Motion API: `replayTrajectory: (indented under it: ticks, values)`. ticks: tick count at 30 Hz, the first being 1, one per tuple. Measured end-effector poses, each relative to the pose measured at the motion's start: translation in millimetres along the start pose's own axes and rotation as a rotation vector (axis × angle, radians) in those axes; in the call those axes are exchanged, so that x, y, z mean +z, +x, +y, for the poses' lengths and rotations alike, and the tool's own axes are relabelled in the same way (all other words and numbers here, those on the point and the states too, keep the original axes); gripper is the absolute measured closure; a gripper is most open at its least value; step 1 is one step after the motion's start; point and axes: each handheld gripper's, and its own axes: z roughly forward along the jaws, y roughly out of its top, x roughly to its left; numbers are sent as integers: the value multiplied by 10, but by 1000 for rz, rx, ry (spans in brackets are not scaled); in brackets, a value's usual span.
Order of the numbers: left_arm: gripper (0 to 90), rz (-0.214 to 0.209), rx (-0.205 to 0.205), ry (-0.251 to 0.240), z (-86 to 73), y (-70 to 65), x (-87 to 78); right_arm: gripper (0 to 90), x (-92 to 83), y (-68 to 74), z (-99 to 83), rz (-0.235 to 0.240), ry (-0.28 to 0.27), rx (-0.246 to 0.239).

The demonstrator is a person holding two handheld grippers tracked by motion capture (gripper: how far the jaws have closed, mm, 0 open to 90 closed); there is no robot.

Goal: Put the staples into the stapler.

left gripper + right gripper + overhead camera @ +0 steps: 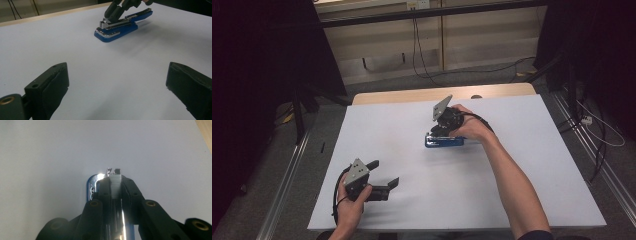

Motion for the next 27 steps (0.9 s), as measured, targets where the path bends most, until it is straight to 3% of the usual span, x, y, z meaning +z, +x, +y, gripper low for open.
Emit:
replayTrajectory:
  ticks: [11,27]
  values:
    - [50,-2,-3,4,-1,1,3,794,20,-19,-4,20,1,8]
    - [49,-1,-1,2,0,2,-3,768,38,-12,10,11,2,29]
